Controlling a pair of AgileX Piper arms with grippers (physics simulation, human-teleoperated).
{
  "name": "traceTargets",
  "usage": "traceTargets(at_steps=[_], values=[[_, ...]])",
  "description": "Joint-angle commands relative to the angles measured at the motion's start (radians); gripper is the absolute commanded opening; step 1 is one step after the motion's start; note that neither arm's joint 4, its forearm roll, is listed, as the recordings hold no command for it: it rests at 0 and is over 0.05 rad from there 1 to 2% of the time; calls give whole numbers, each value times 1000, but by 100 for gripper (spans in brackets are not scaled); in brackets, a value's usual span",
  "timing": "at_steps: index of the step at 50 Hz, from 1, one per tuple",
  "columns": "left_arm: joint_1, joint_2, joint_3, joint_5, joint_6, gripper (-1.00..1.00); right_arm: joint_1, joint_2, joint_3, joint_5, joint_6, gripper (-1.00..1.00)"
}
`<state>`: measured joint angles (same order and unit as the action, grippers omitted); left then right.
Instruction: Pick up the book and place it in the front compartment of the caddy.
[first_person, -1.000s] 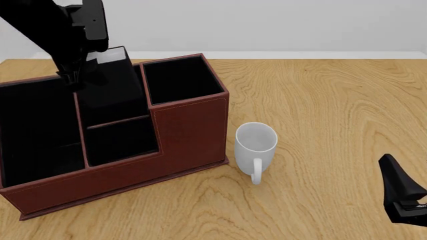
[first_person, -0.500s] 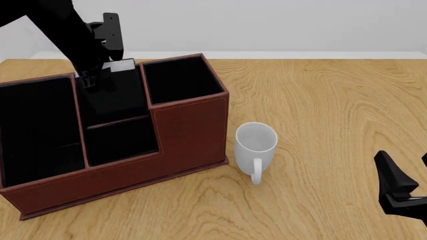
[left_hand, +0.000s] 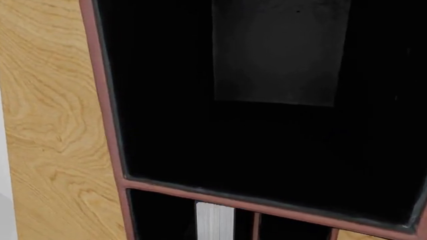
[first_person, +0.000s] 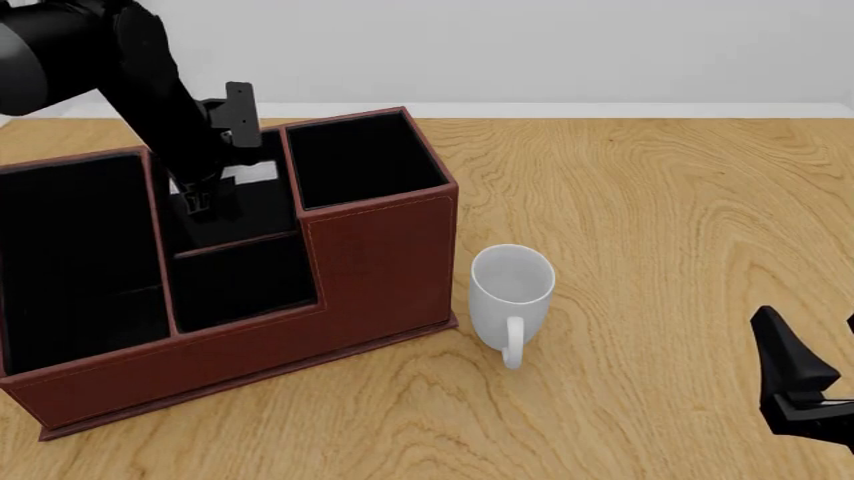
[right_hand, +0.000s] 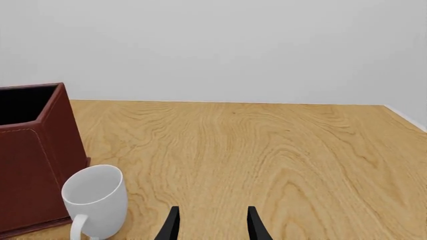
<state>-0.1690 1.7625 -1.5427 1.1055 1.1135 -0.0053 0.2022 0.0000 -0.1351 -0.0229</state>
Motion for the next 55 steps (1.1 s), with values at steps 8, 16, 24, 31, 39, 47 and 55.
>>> traceTargets(at_steps=[8, 16, 24, 31, 39, 47, 55], values=[[7, 31, -73, 16, 5, 100, 3, 0, 0, -3, 8, 100], [12, 4, -167, 92, 15, 100, -5, 104, 0, -107, 42, 100], [-5, -48, -197, 114, 19, 100, 11, 66, 0, -86, 47, 100], [-174, -213, -163, 114, -77, 100, 8, -63, 0, 12, 54, 100], [-238, -373, -116, 114, -126, 100, 23, -187, -2, 104, 56, 100], [-264, -530, -22, 114, -149, 100, 27, -201, -18, 117, 67, 100], [-348, -717, 102, 114, -177, 100, 40, -199, -27, 117, 69, 100]])
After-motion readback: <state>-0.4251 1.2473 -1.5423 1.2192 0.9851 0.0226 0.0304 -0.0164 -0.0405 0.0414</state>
